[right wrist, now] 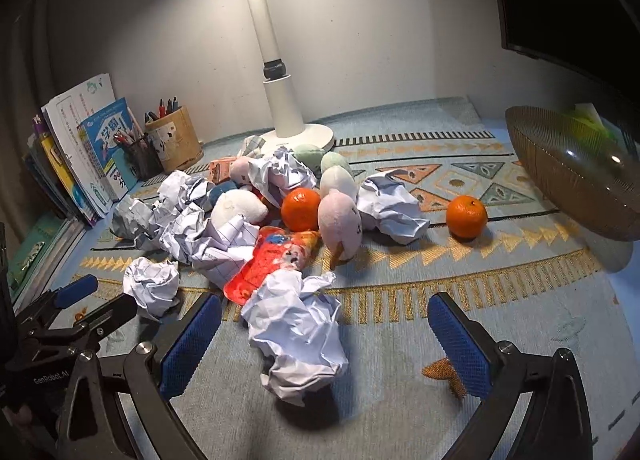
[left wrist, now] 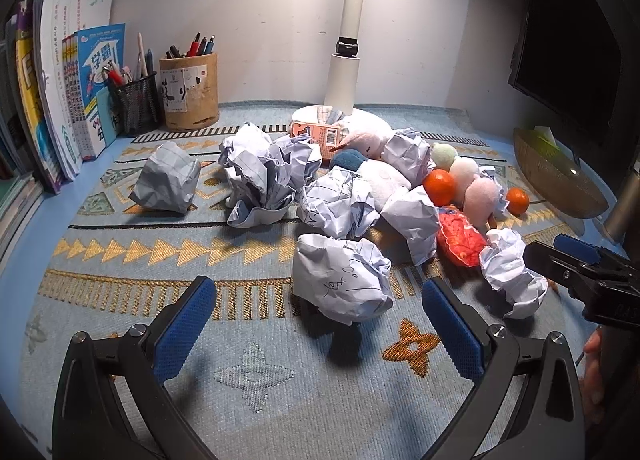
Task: Organize objects
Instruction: 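Move the right gripper toward the crumpled paper ball in front, then grasp a crumpled paper ball with the right gripper while the left grasps another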
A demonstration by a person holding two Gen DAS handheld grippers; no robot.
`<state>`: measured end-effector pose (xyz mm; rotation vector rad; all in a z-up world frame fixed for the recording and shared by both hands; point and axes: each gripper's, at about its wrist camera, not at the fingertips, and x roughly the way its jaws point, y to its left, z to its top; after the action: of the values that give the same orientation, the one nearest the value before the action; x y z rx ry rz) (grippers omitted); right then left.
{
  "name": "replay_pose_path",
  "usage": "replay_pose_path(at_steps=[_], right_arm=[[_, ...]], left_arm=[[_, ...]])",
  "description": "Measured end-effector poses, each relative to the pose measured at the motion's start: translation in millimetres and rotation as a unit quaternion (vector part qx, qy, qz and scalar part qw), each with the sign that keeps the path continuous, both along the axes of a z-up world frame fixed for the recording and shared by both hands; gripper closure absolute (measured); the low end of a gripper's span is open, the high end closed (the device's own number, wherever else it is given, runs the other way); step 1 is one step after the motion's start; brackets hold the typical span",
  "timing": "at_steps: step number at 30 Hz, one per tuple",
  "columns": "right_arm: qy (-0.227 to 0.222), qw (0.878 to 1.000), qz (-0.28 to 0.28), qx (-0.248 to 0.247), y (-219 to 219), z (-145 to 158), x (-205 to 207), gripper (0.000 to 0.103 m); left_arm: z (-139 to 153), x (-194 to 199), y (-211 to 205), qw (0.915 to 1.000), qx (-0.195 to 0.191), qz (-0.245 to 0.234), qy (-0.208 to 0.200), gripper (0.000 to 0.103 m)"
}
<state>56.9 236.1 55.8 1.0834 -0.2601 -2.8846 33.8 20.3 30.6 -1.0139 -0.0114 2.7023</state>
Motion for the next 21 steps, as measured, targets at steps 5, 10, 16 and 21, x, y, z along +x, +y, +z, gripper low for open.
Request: replay_pose_path(at_steps=[5,10,16,21], right_arm=[[-0.031,0.999,0.034,0.016,-15,-8,-5,0.000],[-0.034,0.997,0.041,0.055,-28,-11,-9,0.011],[-0.044,0.997,0.037,0.049,-25,-14,-12,0.017],[-0.057,0.996,0.047,0.058,-31,-19,-14,0.056]], left_arm=[[1,-5,5,0.9998,0.009,-0.002,-0.020,0.001],[-5,-13,14,0.9992,0.005,-0.001,-0.040,0.002],[-8,-15,17,0.9991,-0.006,-0.002,-0.043,0.029],[-10,-14,18,0.9989,-0.013,-0.008,-0.044,0.054]])
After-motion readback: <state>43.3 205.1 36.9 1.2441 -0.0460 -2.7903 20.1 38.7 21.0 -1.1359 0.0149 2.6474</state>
